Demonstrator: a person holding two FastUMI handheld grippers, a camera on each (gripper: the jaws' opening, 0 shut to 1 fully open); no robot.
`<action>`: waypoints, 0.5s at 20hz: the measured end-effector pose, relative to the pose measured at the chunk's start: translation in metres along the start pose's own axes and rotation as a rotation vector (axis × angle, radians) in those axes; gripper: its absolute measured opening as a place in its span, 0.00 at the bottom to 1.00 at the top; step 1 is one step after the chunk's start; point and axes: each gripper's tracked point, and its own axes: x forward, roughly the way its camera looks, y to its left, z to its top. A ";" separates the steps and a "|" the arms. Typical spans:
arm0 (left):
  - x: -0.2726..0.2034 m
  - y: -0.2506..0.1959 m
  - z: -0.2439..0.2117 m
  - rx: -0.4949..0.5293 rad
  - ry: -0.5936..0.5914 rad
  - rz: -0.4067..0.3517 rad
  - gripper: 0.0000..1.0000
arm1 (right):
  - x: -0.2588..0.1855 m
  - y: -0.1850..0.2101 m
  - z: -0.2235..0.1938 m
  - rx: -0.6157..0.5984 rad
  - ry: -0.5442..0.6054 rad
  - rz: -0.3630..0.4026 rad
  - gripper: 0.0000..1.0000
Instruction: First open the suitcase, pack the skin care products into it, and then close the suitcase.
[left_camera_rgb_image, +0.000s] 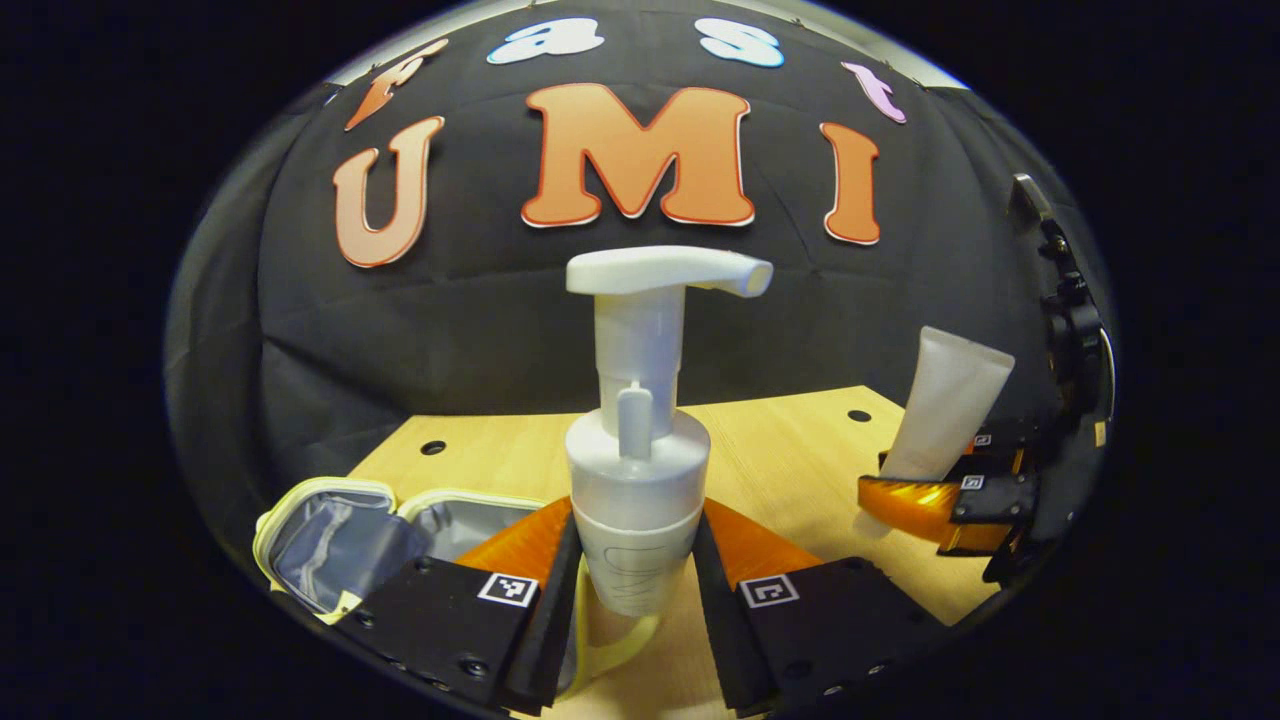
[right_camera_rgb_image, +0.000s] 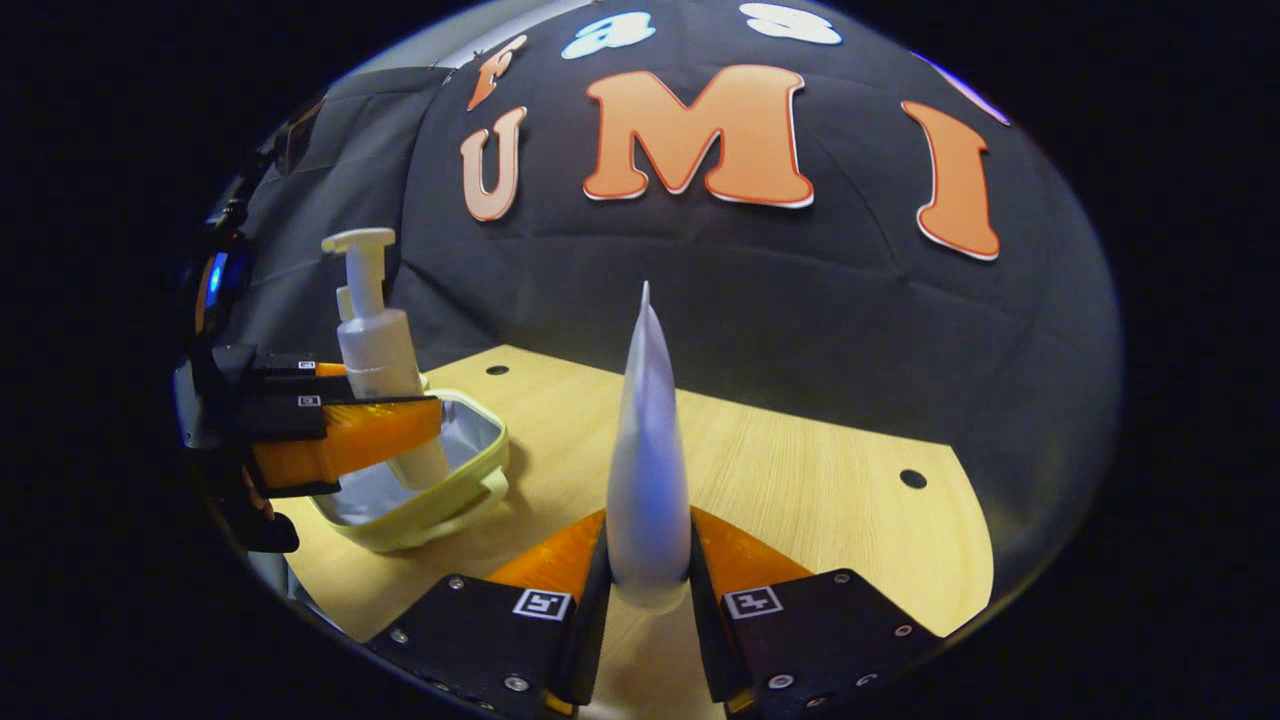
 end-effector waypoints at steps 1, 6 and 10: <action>-0.005 0.013 0.004 -0.004 -0.005 0.011 0.59 | -0.002 0.006 0.010 -0.001 -0.006 0.006 0.41; -0.025 0.075 -0.002 -0.003 0.010 0.039 0.59 | -0.008 0.044 0.051 0.004 -0.047 -0.016 0.42; -0.033 0.126 -0.007 0.030 0.036 0.036 0.59 | -0.004 0.086 0.068 0.030 -0.054 -0.018 0.41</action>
